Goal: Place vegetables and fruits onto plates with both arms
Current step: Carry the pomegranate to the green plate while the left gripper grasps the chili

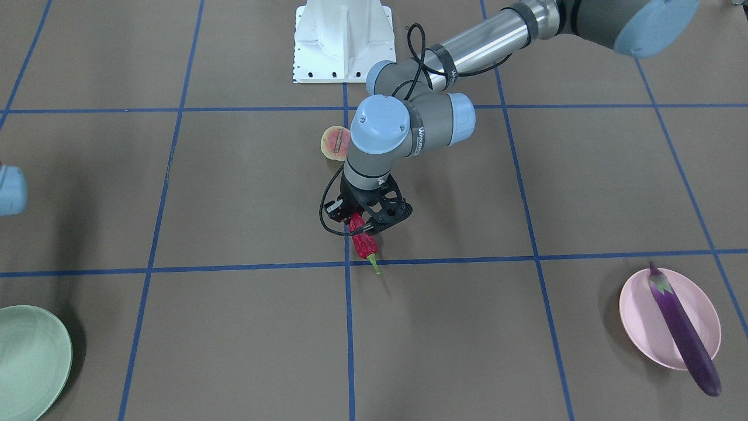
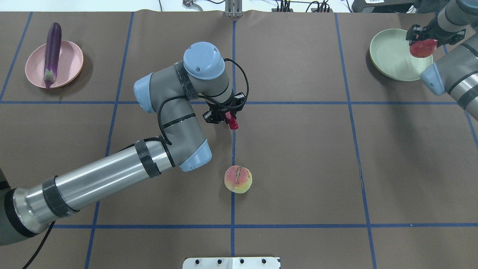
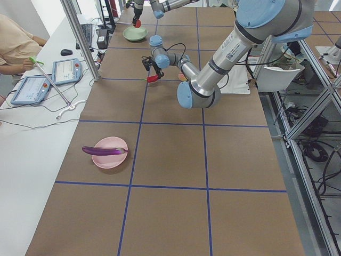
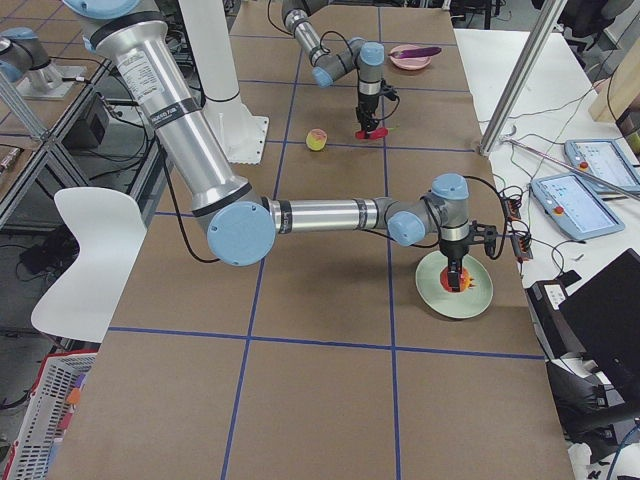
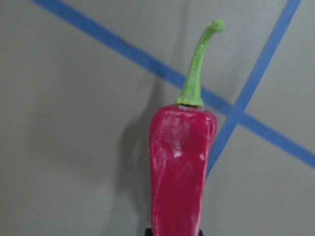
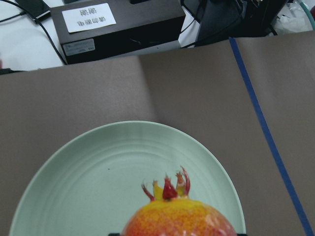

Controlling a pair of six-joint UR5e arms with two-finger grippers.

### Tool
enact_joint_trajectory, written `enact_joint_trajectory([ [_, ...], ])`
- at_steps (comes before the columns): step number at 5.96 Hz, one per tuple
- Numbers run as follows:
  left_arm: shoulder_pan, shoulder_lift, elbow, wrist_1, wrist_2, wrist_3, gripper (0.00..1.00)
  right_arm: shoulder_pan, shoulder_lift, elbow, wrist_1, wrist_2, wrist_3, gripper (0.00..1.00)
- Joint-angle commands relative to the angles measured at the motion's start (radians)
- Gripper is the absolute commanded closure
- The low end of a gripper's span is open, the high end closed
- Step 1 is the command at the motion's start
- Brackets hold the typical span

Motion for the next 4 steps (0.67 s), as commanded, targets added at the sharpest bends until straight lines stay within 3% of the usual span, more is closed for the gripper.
enact_joint_trajectory([
  [1,-0.094,0.062,-0.077,0.009,-0.006,0.055,1.00,-0.033,-0.009,-0.003,0.021,-0.003,0.004,0.00],
  [2,-0.142,0.169,-0.146,0.011,-0.026,0.156,1.00,-0.033,-0.028,0.071,0.024,0.006,0.006,0.00],
  [3,-0.215,0.307,-0.235,0.011,-0.077,0.252,1.00,-0.036,-0.105,0.235,0.021,0.024,0.012,0.00],
  [4,-0.270,0.424,-0.280,0.009,-0.085,0.376,1.00,-0.048,-0.123,0.338,0.018,0.132,0.100,0.00],
])
